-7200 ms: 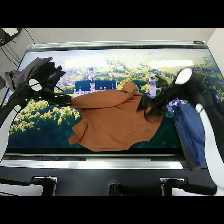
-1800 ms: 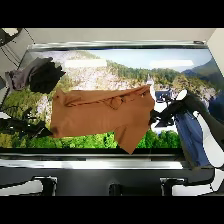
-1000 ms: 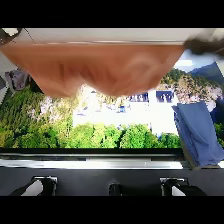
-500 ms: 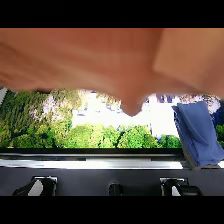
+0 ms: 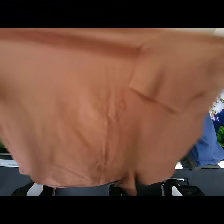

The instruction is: Fold the shirts.

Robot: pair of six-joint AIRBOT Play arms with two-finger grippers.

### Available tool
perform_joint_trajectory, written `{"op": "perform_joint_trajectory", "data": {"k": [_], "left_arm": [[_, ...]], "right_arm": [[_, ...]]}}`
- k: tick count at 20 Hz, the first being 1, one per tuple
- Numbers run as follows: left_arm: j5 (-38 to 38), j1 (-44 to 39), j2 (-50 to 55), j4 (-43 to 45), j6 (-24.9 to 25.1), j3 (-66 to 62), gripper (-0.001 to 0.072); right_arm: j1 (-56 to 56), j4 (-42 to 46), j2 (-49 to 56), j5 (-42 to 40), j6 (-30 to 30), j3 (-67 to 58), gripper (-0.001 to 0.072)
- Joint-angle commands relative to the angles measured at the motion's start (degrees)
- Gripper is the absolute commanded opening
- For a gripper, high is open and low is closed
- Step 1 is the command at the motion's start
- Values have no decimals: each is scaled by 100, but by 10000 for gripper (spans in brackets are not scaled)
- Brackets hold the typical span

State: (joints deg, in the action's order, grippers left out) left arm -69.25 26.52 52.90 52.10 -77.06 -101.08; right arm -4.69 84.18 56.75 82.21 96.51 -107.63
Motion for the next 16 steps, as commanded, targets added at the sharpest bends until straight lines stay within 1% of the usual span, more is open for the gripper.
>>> {"op": "perform_joint_trajectory", "data": {"k": [1, 2, 4, 6, 8, 10, 11, 13, 14, 15, 16], "left_arm": [[-422, -363, 866, 610, 181, 1287, 23], [-407, -544, 1241, 885, 238, 1591, 23], [-157, -859, 2216, 1314, 254, 1851, 23], [337, -986, 3161, 1329, 175, 1749, 23], [608, -992, 4011, 1257, -190, 1377, 23], [686, -986, 4664, 1154, -249, 907, 23], [719, -981, 4894, 1110, -249, 704, 23], [791, -981, 5209, 1091, -247, 391, 24], [780, -981, 5283, 1091, -245, 282, 24], [769, -981, 5285, 1091, -219, 262, 25], [662, -977, 5259, 1093, -70, 262, 25]], "right_arm": [[2, -903, 1471, 807, -146, 608, 42], [17, -1163, 1932, 498, -212, 866, 41], [153, -1281, 3012, -372, -203, 1019, 41], [234, -1694, 3880, -1325, -175, 1016, 41], [232, -2138, 4422, -2428, -26, 1019, 41], [234, -2365, 4649, -3412, 37, 1019, 41], [232, -2415, 4684, -3755, 37, 1019, 41], [232, -2350, 4690, -4186, 35, 1019, 41], [225, -2350, 4690, -4214, 35, 1019, 42], [210, -2358, 4690, -4072, 37, 1019, 42], [173, -2350, 4673, -3735, 20, 1019, 42]]}}
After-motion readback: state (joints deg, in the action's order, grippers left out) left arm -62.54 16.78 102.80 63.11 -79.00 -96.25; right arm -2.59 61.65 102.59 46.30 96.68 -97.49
